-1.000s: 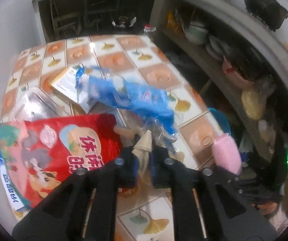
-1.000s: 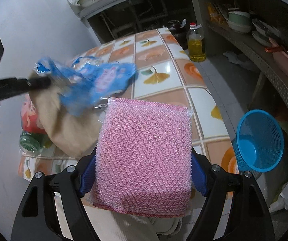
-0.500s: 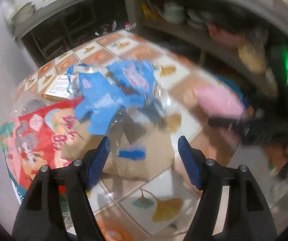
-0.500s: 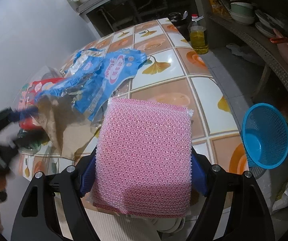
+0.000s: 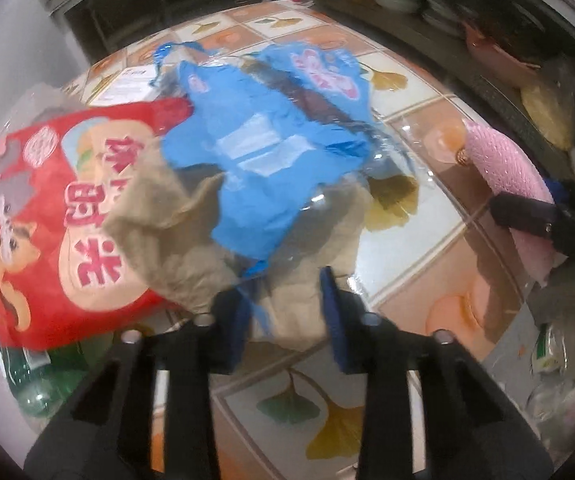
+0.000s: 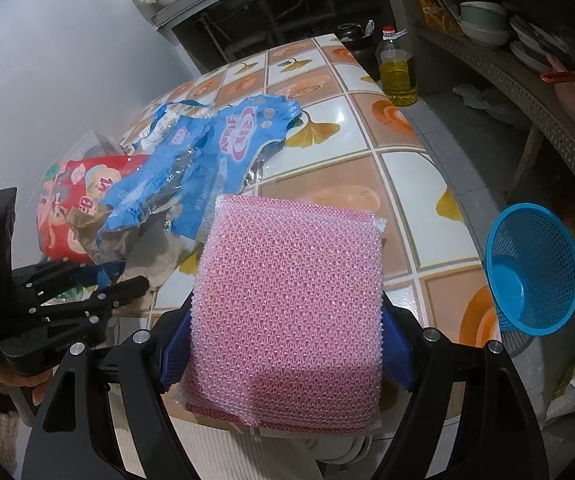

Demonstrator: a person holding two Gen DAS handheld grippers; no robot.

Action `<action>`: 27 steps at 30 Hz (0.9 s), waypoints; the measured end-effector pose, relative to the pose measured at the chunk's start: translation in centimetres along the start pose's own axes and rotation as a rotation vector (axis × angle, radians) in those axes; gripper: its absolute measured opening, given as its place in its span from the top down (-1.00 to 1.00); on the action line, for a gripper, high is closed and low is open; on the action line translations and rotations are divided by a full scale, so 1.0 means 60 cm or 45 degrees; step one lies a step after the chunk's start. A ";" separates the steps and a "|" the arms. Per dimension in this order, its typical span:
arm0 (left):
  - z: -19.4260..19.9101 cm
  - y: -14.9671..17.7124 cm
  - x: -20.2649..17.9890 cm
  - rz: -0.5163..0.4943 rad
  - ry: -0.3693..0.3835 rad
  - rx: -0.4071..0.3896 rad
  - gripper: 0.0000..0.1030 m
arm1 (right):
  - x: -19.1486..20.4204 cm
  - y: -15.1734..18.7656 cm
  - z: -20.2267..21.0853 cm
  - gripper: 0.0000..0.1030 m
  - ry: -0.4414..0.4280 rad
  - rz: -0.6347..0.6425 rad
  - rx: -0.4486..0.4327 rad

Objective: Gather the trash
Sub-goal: 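Carry the paper and sponge over the blue wastebasket with both grippers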

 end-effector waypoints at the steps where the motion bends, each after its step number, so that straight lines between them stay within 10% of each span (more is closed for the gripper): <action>1: 0.000 0.003 0.002 0.008 -0.011 -0.001 0.74 | 0.000 0.000 0.000 -0.48 0.000 0.000 0.000; 15: 0.118 0.034 0.018 0.062 0.032 -0.085 0.93 | 0.002 -0.001 0.005 -0.48 -0.004 0.003 -0.009; 27: 0.297 0.021 0.055 0.200 0.157 -0.409 0.93 | 0.012 0.008 0.049 -0.48 -0.080 0.001 -0.076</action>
Point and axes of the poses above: each gripper's, at about its wrist camera, not at the fingertips, and z roughly against the way its jaws point, x to its left, y to its underside, the point moved 5 cm from there along -z, roughly the way its jaws point, and after that the axes turned 11 degrees about -z, right-handed, at the moved point
